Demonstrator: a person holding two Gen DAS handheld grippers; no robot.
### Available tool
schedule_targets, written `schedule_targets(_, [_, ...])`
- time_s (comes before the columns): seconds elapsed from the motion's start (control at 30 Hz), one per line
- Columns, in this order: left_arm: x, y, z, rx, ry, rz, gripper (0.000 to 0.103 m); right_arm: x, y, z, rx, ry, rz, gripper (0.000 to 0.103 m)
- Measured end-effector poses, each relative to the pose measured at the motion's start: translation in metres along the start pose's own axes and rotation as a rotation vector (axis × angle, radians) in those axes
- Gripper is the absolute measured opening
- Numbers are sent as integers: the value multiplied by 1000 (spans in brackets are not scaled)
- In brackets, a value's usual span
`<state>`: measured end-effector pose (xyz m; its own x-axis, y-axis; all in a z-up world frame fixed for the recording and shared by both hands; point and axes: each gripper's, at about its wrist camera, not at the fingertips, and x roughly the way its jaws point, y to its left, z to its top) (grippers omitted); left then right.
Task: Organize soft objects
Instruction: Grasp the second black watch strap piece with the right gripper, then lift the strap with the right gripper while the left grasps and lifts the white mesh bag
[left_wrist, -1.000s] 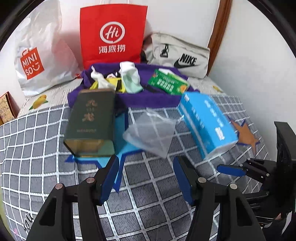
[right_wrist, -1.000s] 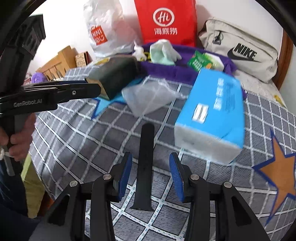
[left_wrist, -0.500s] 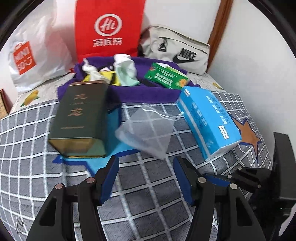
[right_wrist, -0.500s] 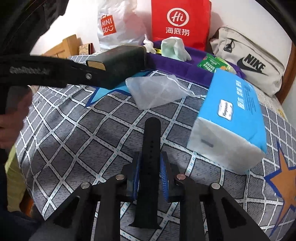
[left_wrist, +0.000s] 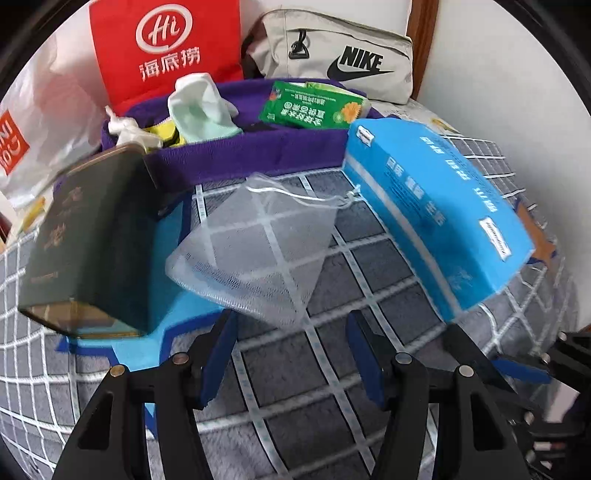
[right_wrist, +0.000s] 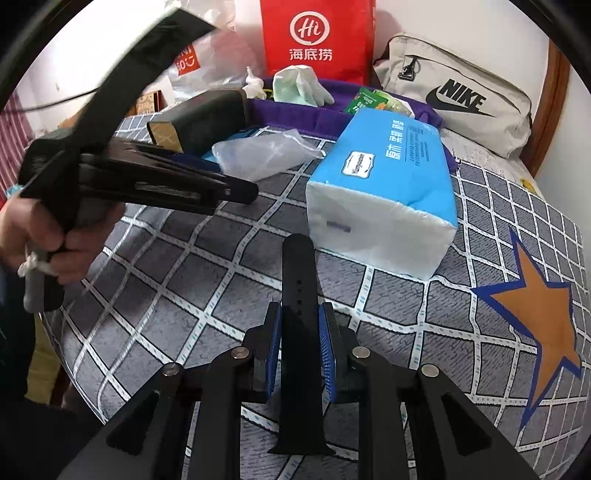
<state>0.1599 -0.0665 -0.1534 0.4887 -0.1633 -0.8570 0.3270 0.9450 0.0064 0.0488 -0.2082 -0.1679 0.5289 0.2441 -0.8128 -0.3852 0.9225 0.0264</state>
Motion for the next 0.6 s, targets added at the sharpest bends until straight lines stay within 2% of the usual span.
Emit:
schedule_targets(0.13, [5,0,8,-13,-14,23,58,2,0,-2,-2,2,6,21])
schedule_targets(0.23, [6,-2,11,7,-35,20,38,1,-2,-3,5,2,15,20])
schedule_targets(0.3, [6,-2,12,4,-40,5,20,1,-2,-3,2,1,15,20])
schedule_targets(0.37, [6,-1,13,4,-39,-9,10,1,-1,-4,1,-1,12,20])
schedule_targets(0.6, [-14,5,-6,-4,-35,-88,6,-1,1,-4,16,2,1,21])
